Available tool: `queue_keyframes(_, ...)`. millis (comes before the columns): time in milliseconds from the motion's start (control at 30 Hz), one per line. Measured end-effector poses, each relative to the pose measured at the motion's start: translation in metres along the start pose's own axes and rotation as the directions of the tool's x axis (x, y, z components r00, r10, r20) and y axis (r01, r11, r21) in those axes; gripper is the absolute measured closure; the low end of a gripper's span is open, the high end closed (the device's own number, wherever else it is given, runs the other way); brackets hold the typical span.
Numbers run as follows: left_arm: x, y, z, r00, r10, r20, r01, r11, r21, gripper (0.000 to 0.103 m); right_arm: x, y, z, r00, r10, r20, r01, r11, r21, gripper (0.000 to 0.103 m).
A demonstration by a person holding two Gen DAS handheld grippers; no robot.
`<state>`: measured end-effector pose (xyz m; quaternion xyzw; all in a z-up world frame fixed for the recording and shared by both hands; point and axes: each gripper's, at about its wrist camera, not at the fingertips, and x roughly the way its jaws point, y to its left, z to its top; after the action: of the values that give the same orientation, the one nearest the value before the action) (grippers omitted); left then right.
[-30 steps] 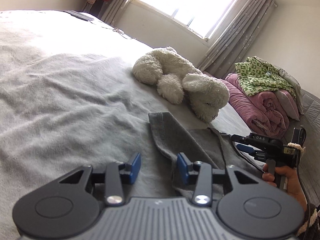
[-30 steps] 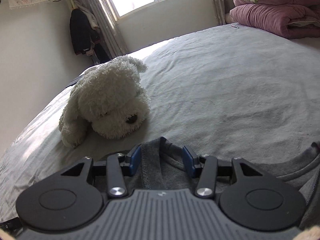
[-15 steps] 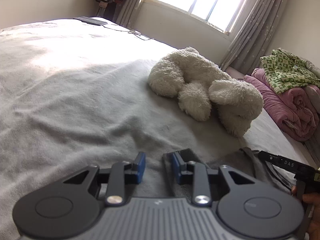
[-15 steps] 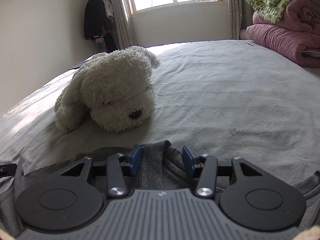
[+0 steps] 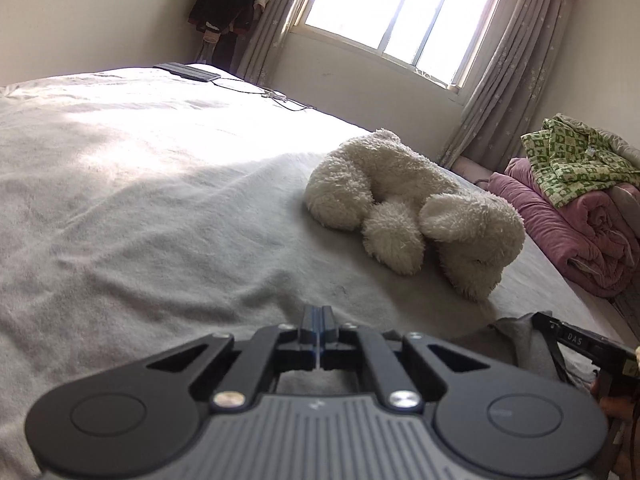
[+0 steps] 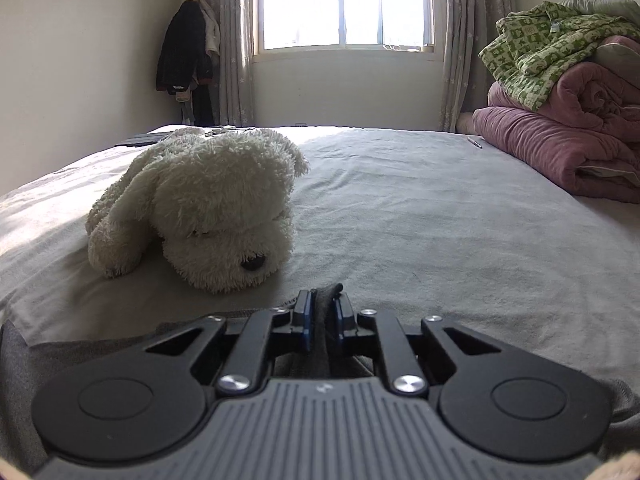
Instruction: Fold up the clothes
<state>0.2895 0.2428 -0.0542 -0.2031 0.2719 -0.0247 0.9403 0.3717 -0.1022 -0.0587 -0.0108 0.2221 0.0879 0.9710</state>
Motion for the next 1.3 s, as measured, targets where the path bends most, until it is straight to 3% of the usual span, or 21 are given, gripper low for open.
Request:
queue_keyframes(67, 0.006, 0.004, -0.002, 0.998, -0.049, -0.038, 0.047, 0.998, -0.039, 0.055, 0.003, 0.000, -0.001, 1.000, 0.000, -0.012, 0.000, 1.000, -0.005, 0.089)
queue_keyframes(133, 0.009, 0.004, -0.005, 0.996, -0.086, -0.039, 0.084, 0.995, -0.050, 0.050, 0.003, -0.003, -0.001, 1.000, 0.009, -0.017, -0.009, 1.000, 0.008, 0.089)
queue_keyframes(300, 0.020, -0.008, -0.012, 0.997, -0.069, -0.032, 0.069, 0.998, -0.004, 0.052, 0.004, -0.001, -0.002, 1.000, 0.007, -0.024, -0.007, 1.000, -0.002, 0.089)
queue_keyframes(333, 0.021, -0.013, -0.013, 0.997, -0.065, -0.036, 0.065, 0.998, 0.016, 0.059, 0.004, 0.000, -0.002, 1.000, 0.005, -0.024, -0.005, 1.000, -0.006, 0.089)
queue_keyframes(367, 0.022, -0.016, -0.014, 0.996, -0.071, -0.053, 0.072, 0.997, 0.027, 0.090, 0.004, 0.002, -0.003, 1.000, 0.004, -0.024, -0.004, 1.000, -0.009, 0.089)
queue_keyframes(400, 0.024, -0.020, -0.015, 0.994, -0.081, -0.074, 0.084, 0.996, 0.031, 0.098, 0.003, 0.002, -0.002, 1.000, 0.004, -0.022, -0.005, 1.000, -0.010, 0.089)
queue_keyframes(467, 0.020, -0.028, -0.016, 0.998, -0.034, -0.057, 0.038, 0.997, 0.073, 0.098, 0.000, 0.001, -0.002, 1.000, 0.003, -0.005, -0.003, 1.000, -0.008, 0.089)
queue_keyframes(600, -0.005, -0.035, -0.006, 0.995, 0.061, 0.073, -0.069, 0.992, 0.109, 0.099, -0.011, 0.008, 0.003, 0.996, -0.026, 0.081, 0.029, 0.999, -0.028, 0.089)
queue_keyframes(667, -0.005, -0.032, -0.003, 0.994, 0.083, 0.077, -0.091, 0.989, 0.113, 0.099, -0.012, 0.012, 0.003, 0.993, -0.042, 0.106, 0.047, 0.998, -0.051, 0.090)
queue_keyframes(767, 0.020, -0.022, -0.013, 0.990, 0.138, -0.015, -0.135, 0.983, 0.120, 0.098, 0.005, 0.017, -0.002, 0.998, -0.054, 0.028, 0.056, 0.994, -0.090, 0.090)
queue_keyframes(933, 0.022, -0.021, -0.016, 0.990, 0.137, -0.008, -0.135, 0.983, 0.126, 0.096, 0.028, 0.013, -0.003, 0.993, -0.055, -0.104, 0.045, 0.995, -0.094, 0.089)
queue_keyframes(1000, 0.022, -0.021, -0.016, 0.991, 0.137, -0.007, -0.135, 0.983, 0.126, 0.094, 0.029, 0.012, -0.004, 0.992, -0.056, -0.110, 0.046, 0.994, -0.095, 0.088)
queue_keyframes(1100, 0.022, -0.021, -0.016, 0.992, 0.127, -0.006, -0.125, 0.984, 0.128, 0.092, 0.030, 0.015, -0.005, 0.991, -0.062, -0.117, 0.049, 0.993, -0.111, 0.083)
queue_keyframes(1167, 0.022, -0.020, -0.016, 0.994, 0.105, -0.010, -0.103, 0.987, 0.125, 0.084, 0.028, 0.019, -0.005, 0.990, -0.079, -0.115, 0.064, 0.990, -0.129, 0.076)
queue_keyframes(1300, 0.021, -0.018, -0.015, 0.997, 0.073, -0.014, -0.071, 0.991, 0.110, 0.078, 0.013, 0.012, 0.000, 0.994, -0.059, -0.093, 0.051, 0.995, -0.087, 0.050)
